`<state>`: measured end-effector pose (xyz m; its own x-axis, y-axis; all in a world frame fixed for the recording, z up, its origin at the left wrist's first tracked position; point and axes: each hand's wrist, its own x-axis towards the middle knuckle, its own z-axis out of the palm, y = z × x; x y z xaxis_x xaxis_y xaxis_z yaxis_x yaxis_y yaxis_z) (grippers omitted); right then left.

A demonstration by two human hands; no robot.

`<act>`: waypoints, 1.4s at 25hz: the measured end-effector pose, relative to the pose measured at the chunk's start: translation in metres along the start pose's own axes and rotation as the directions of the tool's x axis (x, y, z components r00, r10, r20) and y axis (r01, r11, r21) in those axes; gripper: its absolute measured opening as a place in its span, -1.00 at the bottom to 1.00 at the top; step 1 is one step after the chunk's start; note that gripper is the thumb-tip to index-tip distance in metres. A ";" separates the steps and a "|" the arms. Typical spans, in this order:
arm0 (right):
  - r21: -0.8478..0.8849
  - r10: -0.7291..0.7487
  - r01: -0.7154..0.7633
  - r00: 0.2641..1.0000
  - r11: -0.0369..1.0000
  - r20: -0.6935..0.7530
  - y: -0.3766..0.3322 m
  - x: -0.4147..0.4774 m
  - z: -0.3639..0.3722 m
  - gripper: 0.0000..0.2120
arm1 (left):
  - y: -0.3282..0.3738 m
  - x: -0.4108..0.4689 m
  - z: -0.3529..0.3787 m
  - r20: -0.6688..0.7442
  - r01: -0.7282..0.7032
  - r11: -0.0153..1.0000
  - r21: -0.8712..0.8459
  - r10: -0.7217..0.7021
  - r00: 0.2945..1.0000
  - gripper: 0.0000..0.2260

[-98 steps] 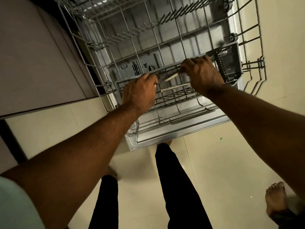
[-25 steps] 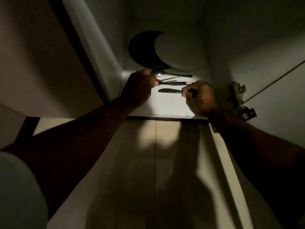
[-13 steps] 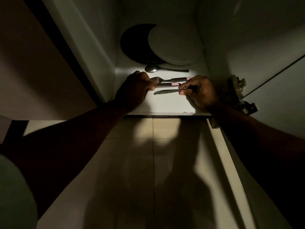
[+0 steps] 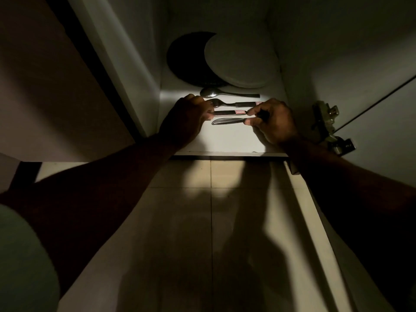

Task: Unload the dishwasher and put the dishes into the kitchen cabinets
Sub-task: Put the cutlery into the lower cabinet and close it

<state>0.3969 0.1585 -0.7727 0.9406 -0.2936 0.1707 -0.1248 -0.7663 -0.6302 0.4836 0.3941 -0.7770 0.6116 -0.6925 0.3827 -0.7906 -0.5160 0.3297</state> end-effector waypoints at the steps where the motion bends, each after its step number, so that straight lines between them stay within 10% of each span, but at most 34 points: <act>1: 0.034 -0.003 0.003 1.000 0.999 0.001 0.001 -0.001 0.000 -0.86 | 0.000 -0.001 0.000 0.008 -0.001 1.000 -0.003 0.001 1.000 -0.89; 13: 0.237 0.016 -0.028 0.999 0.971 0.050 0.007 -0.006 0.008 -0.89 | 0.001 0.003 -0.001 0.079 0.112 0.994 0.012 -0.113 0.991 -0.83; 23: -0.095 0.028 -0.022 0.998 0.995 0.057 -0.004 -0.009 -0.007 -0.71 | 0.009 0.002 -0.009 0.111 0.124 0.992 0.007 -0.124 0.986 -0.83; 27: -0.162 -0.001 -0.019 0.992 0.987 -0.127 -0.018 -0.039 -0.014 -0.48 | 0.021 -0.018 -0.012 -0.110 0.078 0.985 0.151 -0.062 0.992 -0.68; 35: -0.218 0.144 -0.117 0.983 0.969 0.113 -0.110 -0.179 -0.063 -0.37 | 0.148 -0.123 -0.101 0.020 0.415 0.909 0.035 -0.416 0.909 -0.42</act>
<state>0.2224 0.2595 -0.6862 0.9423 -0.3346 -0.0083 -0.2998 -0.8329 -0.4651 0.2946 0.4541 -0.6878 0.8841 -0.4251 0.1938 -0.4661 -0.7742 0.4281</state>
